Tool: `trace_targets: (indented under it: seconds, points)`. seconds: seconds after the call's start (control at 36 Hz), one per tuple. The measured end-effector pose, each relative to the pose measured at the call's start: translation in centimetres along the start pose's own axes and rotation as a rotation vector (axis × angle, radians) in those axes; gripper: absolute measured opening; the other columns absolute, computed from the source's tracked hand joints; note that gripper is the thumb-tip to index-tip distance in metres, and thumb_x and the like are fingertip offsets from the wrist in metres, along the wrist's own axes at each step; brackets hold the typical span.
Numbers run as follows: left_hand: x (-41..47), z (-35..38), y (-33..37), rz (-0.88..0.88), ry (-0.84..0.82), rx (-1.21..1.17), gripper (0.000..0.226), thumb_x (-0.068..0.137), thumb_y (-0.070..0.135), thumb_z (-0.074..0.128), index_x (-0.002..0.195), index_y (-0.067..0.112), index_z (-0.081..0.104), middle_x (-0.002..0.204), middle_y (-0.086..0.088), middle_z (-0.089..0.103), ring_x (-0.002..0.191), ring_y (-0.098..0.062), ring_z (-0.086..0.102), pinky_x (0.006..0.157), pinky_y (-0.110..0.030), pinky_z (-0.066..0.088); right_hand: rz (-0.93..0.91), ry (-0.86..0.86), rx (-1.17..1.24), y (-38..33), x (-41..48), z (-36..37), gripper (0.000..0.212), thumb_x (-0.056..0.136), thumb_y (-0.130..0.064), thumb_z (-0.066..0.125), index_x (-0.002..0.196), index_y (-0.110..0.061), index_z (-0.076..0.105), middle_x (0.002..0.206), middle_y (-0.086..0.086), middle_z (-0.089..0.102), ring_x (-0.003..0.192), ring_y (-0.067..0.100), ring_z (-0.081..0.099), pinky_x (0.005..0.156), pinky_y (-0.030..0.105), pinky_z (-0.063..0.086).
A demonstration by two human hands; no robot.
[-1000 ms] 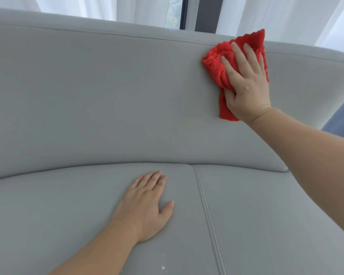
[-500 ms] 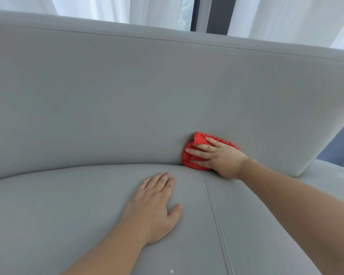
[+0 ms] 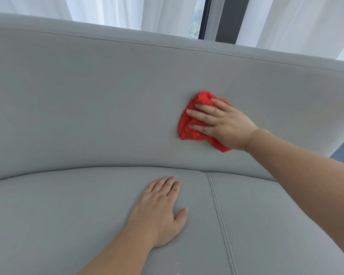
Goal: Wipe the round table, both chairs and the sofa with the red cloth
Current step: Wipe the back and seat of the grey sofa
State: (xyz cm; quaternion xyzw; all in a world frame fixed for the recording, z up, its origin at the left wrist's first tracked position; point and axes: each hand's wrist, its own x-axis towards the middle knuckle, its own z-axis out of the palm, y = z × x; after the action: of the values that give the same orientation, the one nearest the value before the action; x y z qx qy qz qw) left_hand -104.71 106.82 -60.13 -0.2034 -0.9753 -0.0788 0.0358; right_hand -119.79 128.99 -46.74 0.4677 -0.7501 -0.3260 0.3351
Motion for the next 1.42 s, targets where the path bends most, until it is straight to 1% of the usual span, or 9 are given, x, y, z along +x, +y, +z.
trace_targets:
  seconds: [0.08, 0.17, 0.5, 0.61, 0.75, 0.86, 1.17, 1.31, 1.42]
  points:
    - [0.0, 0.0, -0.1, -0.006, 0.002, -0.008, 0.082, 0.08, 0.06, 0.004, 0.151, 0.02, 0.004, 0.159, 0.003, -0.001, 0.144, -0.011, -0.004, 0.117, -0.029, -0.007, 0.108, 0.16, -0.03, 2.6, 1.9, -1.4, 0.039, 0.094, -0.016, 0.043, 0.129, -0.024, 0.059, 0.15, 0.01, 0.042, 0.133, 0.035, 0.044, 0.112, 0.052, 0.025]
    - [0.0, 0.0, 0.0, -0.009, -0.001, -0.011, 0.082, 0.081, 0.059, 0.005, 0.151, 0.019, 0.006, 0.159, 0.003, 0.0, 0.145, -0.011, -0.003, 0.117, -0.03, -0.006, 0.25, 0.209, 0.014, 4.5, 3.8, -3.3, 0.041, 0.092, -0.015, 0.044, 0.129, -0.022, 0.059, 0.149, 0.013, 0.042, 0.133, 0.041, 0.041, 0.111, 0.058, 0.025]
    - [0.0, -1.7, 0.0, -0.058, -0.108, -0.106, 0.07, 0.093, 0.052, 0.033, 0.15, 0.017, 0.013, 0.159, -0.001, 0.006, 0.145, -0.014, 0.002, 0.116, -0.028, -0.002, 0.416, -0.008, 0.307, 4.8, 5.2, -6.3, 0.059, 0.079, -0.024, 0.032, 0.131, -0.021, 0.061, 0.152, 0.013, 0.037, 0.134, 0.045, 0.036, 0.11, 0.061, 0.025]
    - [-1.5, -3.5, -0.9, -0.074, -0.057, -0.121, 0.067, 0.095, 0.046, 0.036, 0.15, 0.015, 0.014, 0.159, -0.002, 0.009, 0.145, -0.015, 0.007, 0.115, -0.026, 0.001, 0.435, -0.025, 0.331, 4.5, 5.5, -6.9, 0.056, 0.078, -0.016, 0.044, 0.131, -0.022, 0.061, 0.153, 0.011, 0.035, 0.136, 0.044, 0.034, 0.111, 0.06, 0.022]
    - [-6.0, -5.0, -5.3, -0.099, -0.063, -0.045, 0.067, 0.093, 0.054, 0.026, 0.15, 0.02, 0.015, 0.159, 0.003, 0.009, 0.145, -0.012, 0.007, 0.114, -0.024, -0.003, 0.446, -0.048, 0.335, 4.4, 5.5, -7.3, 0.053, 0.081, -0.01, 0.052, 0.132, -0.021, 0.06, 0.155, 0.011, 0.033, 0.138, 0.044, 0.031, 0.113, 0.059, 0.02]
    - [-10.4, -5.8, -10.0, -0.155, -0.09, 0.037, 0.095, 0.067, 0.066, -0.004, 0.149, 0.025, 0.019, 0.158, 0.005, 0.013, 0.144, -0.011, 0.009, 0.114, -0.024, -0.003, 0.459, -0.058, 0.327, 4.3, 5.5, -7.6, 0.055, 0.079, -0.013, 0.049, 0.132, -0.021, 0.059, 0.155, 0.011, 0.033, 0.138, 0.044, 0.031, 0.113, 0.059, 0.02]
    - [-12.9, -4.1, -13.4, -0.189, 0.01, 0.043, 0.086, 0.072, 0.061, -0.005, 0.15, 0.03, 0.014, 0.158, 0.009, 0.007, 0.144, -0.007, 0.004, 0.114, -0.024, -0.006, 0.495, 0.038, 0.288, 2.9, 5.7, -6.4, 0.061, 0.076, -0.022, 0.045, 0.136, -0.019, 0.054, 0.156, 0.012, 0.03, 0.14, 0.044, 0.028, 0.113, 0.063, 0.018]
    - [-13.1, -3.9, -13.6, -0.203, 0.012, 0.038, 0.064, 0.085, 0.052, 0.029, 0.136, 0.02, 0.05, 0.143, -0.002, 0.046, 0.132, -0.019, 0.043, 0.108, -0.029, 0.014, 0.565, 0.184, 0.248, 1.4, 5.6, -4.7, 0.055, 0.087, -0.031, 0.055, 0.139, -0.015, 0.051, 0.155, 0.016, 0.03, 0.14, 0.046, 0.025, 0.114, 0.061, 0.014]
    - [-13.2, -3.4, -14.0, -0.191, 0.031, 0.08, 0.058, 0.084, 0.047, 0.037, 0.13, 0.017, 0.057, 0.135, -0.004, 0.055, 0.123, -0.021, 0.053, 0.105, -0.03, 0.019, 0.599, 0.301, 0.232, 0.9, 5.9, -3.6, 0.051, 0.09, -0.026, 0.056, 0.139, -0.014, 0.05, 0.152, 0.018, 0.033, 0.138, 0.048, 0.028, 0.112, 0.064, 0.019]
